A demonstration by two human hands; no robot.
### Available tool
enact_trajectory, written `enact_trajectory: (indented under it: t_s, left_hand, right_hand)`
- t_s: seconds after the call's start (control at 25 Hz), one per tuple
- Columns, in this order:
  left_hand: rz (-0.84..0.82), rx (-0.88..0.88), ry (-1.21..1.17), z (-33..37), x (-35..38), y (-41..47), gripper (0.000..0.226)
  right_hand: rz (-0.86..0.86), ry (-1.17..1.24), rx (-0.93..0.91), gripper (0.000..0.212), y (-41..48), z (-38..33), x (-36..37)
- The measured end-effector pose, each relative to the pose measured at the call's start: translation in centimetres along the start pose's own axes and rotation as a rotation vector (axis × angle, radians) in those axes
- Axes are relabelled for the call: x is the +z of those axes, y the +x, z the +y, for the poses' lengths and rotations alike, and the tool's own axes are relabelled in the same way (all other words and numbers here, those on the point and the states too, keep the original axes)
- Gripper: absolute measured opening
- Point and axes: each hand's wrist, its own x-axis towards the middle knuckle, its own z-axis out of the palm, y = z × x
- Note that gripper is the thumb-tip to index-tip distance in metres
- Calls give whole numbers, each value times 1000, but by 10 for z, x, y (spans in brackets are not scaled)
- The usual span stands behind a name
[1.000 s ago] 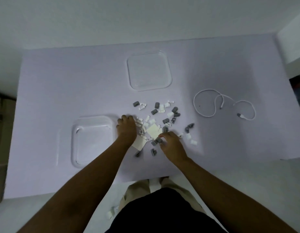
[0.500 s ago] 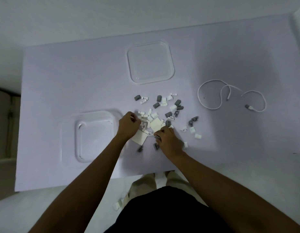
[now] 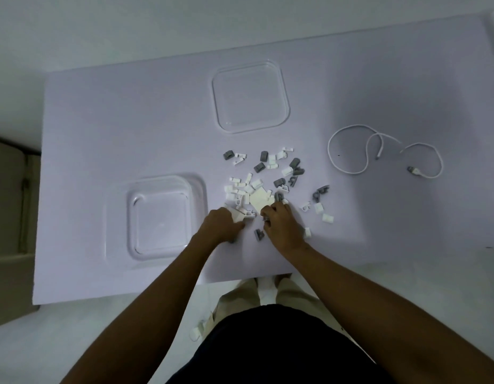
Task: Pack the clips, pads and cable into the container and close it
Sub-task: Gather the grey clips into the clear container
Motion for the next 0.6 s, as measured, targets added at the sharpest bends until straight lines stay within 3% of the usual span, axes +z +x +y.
enact_trajectory:
  t_s: [0.04, 0.16, 0.32, 0.48, 0.6]
  left_hand:
    - [45, -7, 140, -4, 8, -1, 33]
    - [88, -20, 184, -16, 33, -4, 51]
    - [90, 27, 162, -25, 41, 2, 37]
    - [110, 38, 18, -35, 40, 3, 34]
    - [154, 26, -29, -35, 42, 0, 37]
  right_hand:
    - [8, 16, -3, 21, 2, 3, 2]
    - [14, 47, -28, 19, 7, 8, 0]
    - [14, 272, 70, 17, 12, 14, -8]
    - [80, 1138, 544, 29, 14, 12, -37]
    - [-12, 1712, 645, 29, 12, 15, -61]
